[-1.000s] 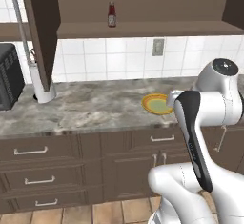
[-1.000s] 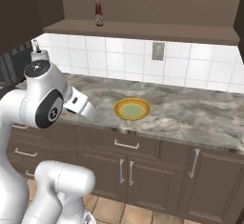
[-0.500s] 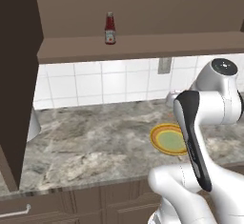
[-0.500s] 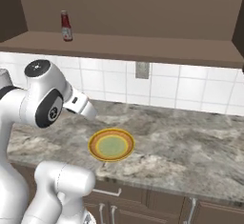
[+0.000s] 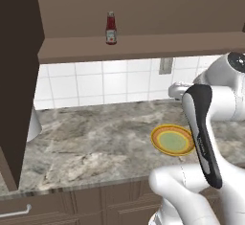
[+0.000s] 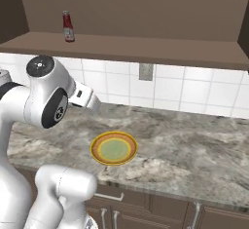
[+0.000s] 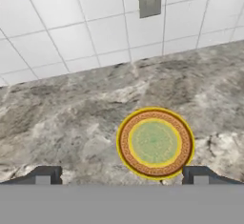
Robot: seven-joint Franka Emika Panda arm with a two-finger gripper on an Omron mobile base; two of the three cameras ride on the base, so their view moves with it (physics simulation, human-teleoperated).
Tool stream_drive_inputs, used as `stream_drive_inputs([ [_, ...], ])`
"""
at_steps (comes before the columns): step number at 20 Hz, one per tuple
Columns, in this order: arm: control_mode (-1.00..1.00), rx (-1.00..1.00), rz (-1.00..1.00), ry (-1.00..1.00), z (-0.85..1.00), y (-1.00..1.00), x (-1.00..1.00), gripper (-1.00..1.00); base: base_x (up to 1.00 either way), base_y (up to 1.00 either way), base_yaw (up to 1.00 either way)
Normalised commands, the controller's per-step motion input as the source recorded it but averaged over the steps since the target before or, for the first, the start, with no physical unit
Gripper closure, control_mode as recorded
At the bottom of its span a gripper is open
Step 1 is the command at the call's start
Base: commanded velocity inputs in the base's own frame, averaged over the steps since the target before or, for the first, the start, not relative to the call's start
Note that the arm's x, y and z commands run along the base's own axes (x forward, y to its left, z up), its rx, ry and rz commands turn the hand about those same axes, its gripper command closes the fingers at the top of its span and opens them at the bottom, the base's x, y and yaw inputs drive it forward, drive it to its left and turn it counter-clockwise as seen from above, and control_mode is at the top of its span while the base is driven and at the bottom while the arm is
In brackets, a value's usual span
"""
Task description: Move the hot dog bun to the plate on the dining table and place the condiment next to that plate. Then navigate to the fridge and take the sausage and place it on the plate as well.
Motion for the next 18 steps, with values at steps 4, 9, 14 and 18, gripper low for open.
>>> stream_drive_inputs([
  [4, -1.00, 0.01, 0.23, -0.39, 0.86, 0.18, 0.00, -1.00, 0.00, 0.00, 0.00],
  [9, -1.00, -0.01, 0.15, -0.46, 0.98, 0.30, 0.01, -1.00, 0.00, 0.00, 0.00],
  [14, -1.00, -0.01, 0.06, -0.39, 0.84, 0.49, 0.06, -1.00, 0.00, 0.00, 0.00],
  [18, -1.00, 0.00, 0.00, -0.21, 0.42, 0.62, 0.57, -1.00, 0.00, 0.00, 0.00],
])
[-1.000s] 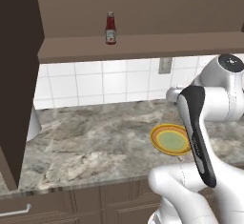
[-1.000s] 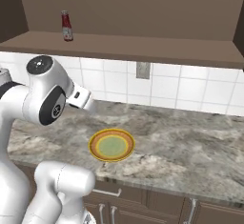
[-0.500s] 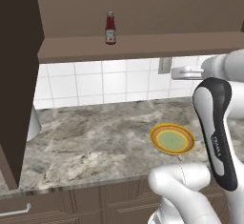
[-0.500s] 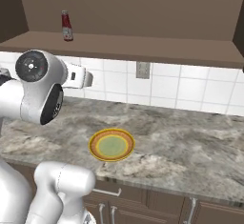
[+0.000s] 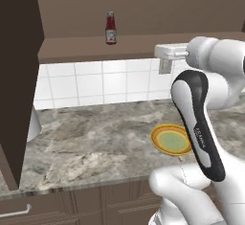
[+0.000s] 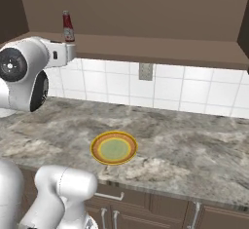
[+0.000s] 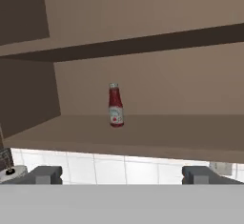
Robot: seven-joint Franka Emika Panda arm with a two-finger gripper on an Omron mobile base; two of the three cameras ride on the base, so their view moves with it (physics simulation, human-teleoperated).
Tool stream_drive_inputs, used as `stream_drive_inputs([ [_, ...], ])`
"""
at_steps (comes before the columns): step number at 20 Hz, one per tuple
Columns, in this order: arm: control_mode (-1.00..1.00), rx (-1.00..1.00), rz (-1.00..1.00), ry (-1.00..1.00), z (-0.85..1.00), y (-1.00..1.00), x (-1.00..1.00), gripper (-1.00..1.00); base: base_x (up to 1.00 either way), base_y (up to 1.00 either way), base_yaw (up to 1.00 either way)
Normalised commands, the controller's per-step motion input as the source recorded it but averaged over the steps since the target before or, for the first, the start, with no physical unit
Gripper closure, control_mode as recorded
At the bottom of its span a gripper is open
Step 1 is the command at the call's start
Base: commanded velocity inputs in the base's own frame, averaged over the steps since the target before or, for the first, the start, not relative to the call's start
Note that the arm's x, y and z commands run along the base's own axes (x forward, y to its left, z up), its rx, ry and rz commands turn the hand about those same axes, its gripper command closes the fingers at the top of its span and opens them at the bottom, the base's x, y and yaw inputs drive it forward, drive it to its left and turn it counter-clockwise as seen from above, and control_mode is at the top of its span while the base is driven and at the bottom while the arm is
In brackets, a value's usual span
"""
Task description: Move the hot dog bun to the plate on the dining table and place the condiment next to that plate. Then navigate to the fridge and take the sausage and place it on the plate as well.
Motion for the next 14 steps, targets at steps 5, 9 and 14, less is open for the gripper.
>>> stream_drive_inputs([
  [5, -1.00, 0.00, 0.00, -0.03, 0.05, 0.43, 0.63, -1.00, 0.00, 0.00, 0.00],
  [9, -1.00, 0.00, 0.00, 0.00, -0.02, 0.09, 0.69, -1.00, 0.00, 0.00, 0.00],
  [14, -1.00, 0.00, 0.07, 0.01, -0.05, 0.00, 0.56, -1.00, 0.00, 0.00, 0.00],
])
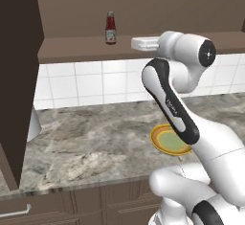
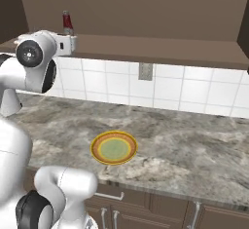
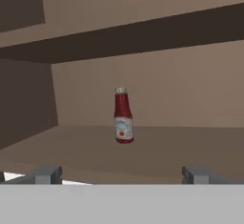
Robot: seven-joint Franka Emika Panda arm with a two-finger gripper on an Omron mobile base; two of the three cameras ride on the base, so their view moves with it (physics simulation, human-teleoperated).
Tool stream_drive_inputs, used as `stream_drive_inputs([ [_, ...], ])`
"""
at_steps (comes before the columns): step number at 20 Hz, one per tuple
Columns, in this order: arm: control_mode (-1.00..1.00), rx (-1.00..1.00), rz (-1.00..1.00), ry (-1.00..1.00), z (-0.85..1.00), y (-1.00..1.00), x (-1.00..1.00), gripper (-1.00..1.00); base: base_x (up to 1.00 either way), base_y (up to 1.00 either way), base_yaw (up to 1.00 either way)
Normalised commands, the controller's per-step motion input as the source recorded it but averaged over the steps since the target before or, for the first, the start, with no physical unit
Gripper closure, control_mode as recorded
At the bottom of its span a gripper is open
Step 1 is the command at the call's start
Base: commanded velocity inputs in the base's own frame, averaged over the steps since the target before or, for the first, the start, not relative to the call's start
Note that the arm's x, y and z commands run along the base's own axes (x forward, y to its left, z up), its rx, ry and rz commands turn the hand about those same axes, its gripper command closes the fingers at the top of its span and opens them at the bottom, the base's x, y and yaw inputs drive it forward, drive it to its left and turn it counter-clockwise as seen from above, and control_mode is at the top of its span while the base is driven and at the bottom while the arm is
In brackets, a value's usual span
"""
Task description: Move the hot dog bun to the plate on the dining table and place the condiment next to that plate. Then navigate to the fridge and take the sausage and place it on the plate as well.
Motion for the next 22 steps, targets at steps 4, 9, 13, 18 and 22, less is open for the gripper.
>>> stream_drive_inputs([
  [4, -1.00, 0.00, 0.02, 0.00, 0.00, 0.10, 0.49, -1.00, 0.00, 0.00, 0.00],
  [9, -1.00, 0.00, 0.01, 0.00, 0.00, 0.05, 0.51, -1.00, 0.00, 0.00, 0.00],
  [13, -1.00, -0.03, -0.01, 0.17, 0.01, 0.20, 0.61, -1.00, 0.00, 0.00, 0.00],
  [18, -1.00, -0.02, 0.16, 0.03, 0.19, 0.03, 0.36, -1.00, 0.00, 0.00, 0.00],
  [22, -1.00, -0.01, 0.26, -0.09, 0.36, 0.00, 0.35, -1.00, 0.00, 0.00, 0.00],
])
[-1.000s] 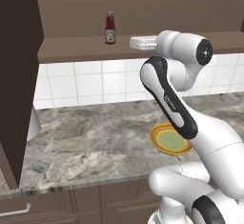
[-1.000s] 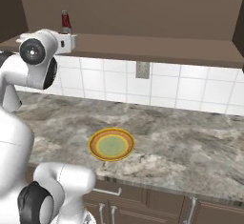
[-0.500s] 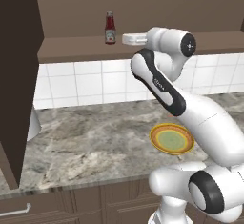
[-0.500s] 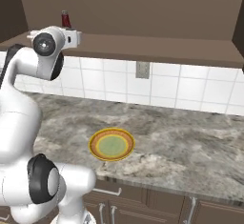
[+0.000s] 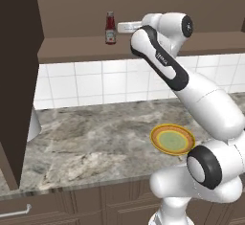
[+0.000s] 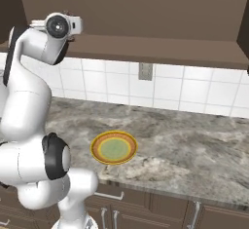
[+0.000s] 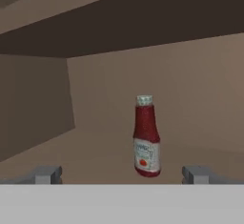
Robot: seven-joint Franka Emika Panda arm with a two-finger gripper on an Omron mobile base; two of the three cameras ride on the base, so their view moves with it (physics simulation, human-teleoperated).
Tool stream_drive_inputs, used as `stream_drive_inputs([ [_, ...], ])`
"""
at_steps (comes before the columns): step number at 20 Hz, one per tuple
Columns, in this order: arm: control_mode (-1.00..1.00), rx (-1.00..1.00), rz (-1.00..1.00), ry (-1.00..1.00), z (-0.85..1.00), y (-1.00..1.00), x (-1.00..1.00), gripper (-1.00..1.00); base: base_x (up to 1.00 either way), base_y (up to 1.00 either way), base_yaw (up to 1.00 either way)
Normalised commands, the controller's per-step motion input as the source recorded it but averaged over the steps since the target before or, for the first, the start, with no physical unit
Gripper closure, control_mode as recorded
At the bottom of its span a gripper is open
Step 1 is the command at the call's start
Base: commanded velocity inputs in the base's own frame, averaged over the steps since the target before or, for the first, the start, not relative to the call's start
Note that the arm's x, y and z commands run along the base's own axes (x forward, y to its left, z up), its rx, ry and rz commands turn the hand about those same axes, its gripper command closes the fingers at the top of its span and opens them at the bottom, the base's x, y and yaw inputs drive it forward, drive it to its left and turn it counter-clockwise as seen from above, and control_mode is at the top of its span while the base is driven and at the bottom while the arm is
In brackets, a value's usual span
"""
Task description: Move the hot dog bun to the plate on the dining table and place the condiment next to that plate. Then navigate to the fridge and take the sausage and place it on the plate as well.
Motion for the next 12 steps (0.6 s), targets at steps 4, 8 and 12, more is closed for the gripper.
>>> stream_drive_inputs([
  [4, -1.00, 0.00, 0.10, -0.10, 0.01, -0.05, 0.08, -1.00, 0.00, 0.00, 0.00],
  [8, -1.00, -0.03, 0.01, -0.03, 0.00, 0.00, 0.02, -1.00, 0.00, 0.00, 0.00],
  [12, -1.00, -0.03, 0.00, 0.01, 0.08, 0.01, 0.22, -1.00, 0.00, 0.00, 0.00],
])
